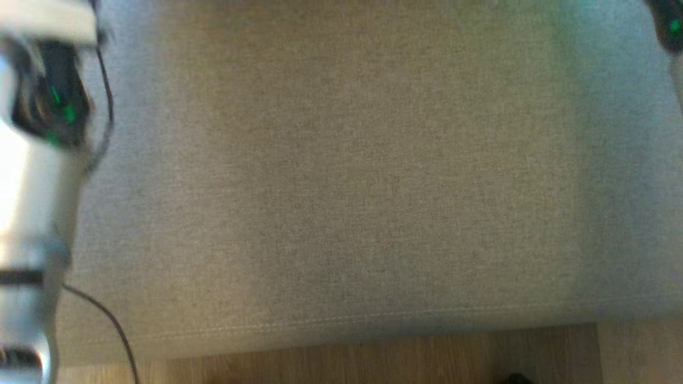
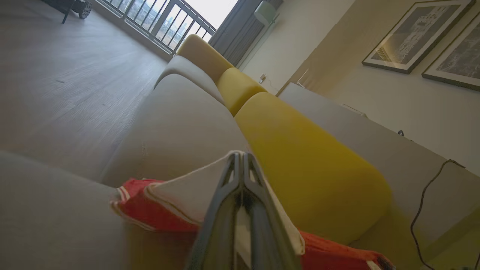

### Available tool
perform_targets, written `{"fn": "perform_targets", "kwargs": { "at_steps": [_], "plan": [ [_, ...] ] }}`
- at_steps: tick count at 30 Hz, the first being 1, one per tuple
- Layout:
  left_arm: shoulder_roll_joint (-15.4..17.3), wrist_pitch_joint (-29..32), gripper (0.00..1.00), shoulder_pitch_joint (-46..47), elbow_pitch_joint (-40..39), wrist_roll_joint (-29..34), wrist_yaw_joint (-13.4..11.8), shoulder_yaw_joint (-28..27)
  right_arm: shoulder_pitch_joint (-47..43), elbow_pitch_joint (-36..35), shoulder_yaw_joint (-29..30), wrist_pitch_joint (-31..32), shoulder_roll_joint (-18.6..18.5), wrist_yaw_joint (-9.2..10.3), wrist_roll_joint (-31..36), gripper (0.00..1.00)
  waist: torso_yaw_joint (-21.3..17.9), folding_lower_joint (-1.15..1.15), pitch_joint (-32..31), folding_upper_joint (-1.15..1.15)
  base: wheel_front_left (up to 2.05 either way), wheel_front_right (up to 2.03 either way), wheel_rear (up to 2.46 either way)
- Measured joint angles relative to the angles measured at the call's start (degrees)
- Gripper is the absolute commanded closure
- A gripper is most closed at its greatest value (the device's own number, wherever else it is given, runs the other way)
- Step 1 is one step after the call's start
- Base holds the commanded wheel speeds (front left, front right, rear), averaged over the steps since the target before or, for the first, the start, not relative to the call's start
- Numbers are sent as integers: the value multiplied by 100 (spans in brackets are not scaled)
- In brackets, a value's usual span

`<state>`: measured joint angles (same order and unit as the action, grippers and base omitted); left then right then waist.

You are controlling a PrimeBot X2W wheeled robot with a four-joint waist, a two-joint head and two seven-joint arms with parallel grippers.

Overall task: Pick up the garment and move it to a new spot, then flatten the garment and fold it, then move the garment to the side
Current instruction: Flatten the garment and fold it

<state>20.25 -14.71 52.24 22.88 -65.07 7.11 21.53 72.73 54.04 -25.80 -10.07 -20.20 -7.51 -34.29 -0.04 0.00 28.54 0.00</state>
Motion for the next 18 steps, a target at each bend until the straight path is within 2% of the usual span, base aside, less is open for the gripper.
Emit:
{"fn": "perform_targets", "kwargs": {
  "at_steps": [4,9,13,18],
  "plan": [
    [15,0,100,-1223,-662,-288,1,-276,-528,-188,-181,235,-291,0,-605,100,47,0,-284,0,0,0,0],
    [30,1,100,-3012,-1329,-404,1,-292,-1775,-955,-485,564,-704,-1,-1204,100,103,0,-701,0,0,0,0],
    [-29,2,100,-4041,-1659,-590,1,-268,-2940,-1724,-361,311,-1026,-1,-1604,100,166,0,-1017,1,0,0,0],
    [-45,8,100,-4594,-1957,-598,-5,-280,-4047,-2213,-18,-40,-1161,-1,-1592,100,228,-1,-1256,1,0,0,0]
  ]
}}
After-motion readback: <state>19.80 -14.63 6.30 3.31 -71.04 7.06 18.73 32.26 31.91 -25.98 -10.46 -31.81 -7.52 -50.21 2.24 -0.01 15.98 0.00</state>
